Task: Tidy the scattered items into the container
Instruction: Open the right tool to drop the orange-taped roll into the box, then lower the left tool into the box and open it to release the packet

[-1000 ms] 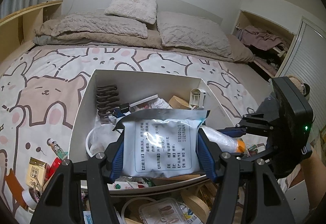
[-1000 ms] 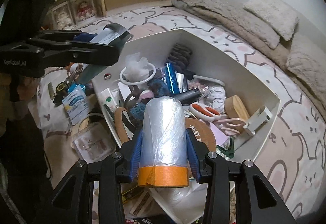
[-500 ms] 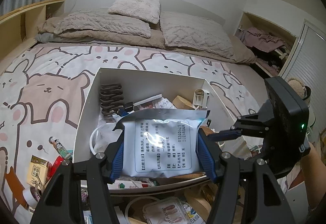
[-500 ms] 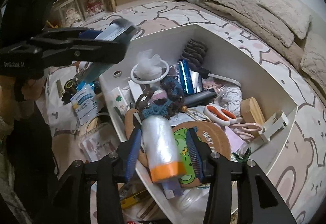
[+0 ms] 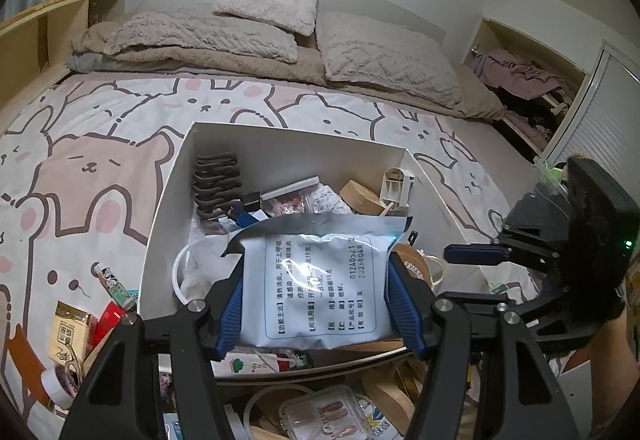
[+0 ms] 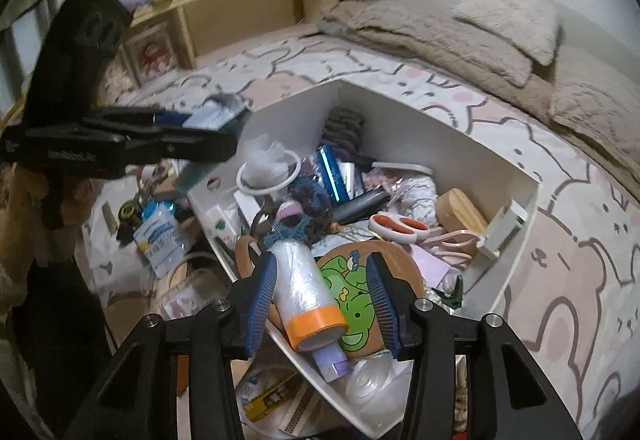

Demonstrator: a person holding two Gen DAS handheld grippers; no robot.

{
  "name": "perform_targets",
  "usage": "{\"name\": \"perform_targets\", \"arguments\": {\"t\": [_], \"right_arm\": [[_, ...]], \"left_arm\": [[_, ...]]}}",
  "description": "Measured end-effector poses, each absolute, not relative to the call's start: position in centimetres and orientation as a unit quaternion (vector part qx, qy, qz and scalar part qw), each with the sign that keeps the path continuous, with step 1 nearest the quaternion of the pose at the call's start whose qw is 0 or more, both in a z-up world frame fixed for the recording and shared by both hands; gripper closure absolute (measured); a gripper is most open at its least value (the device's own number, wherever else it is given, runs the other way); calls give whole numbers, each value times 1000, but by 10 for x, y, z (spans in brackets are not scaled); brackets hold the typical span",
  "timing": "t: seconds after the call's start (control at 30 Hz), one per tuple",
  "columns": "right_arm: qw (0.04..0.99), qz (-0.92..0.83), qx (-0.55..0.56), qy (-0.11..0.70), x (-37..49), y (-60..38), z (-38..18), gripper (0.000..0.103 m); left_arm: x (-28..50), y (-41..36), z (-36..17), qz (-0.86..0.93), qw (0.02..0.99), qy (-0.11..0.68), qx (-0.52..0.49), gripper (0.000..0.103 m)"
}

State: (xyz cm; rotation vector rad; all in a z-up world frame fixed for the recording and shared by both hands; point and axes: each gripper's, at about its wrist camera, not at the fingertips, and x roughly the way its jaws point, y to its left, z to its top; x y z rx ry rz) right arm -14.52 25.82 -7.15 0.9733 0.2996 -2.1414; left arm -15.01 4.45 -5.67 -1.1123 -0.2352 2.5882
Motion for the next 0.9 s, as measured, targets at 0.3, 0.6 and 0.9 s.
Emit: {"name": "perform_targets", "arguments": {"t": [0.3, 0.6, 0.9], "right_arm": [[339, -872, 348, 55, -115, 276, -65, 56], [317, -890, 328, 7, -96, 284, -74, 56], [310, -897, 316, 4, -85, 285, -83, 56]], "left_arm": [[-164, 44, -63, 894, 155, -90, -411, 40], [-177, 55, -75, 880, 154, -114, -434, 40], [-198, 72, -76, 875, 145, -130, -442, 40]]}}
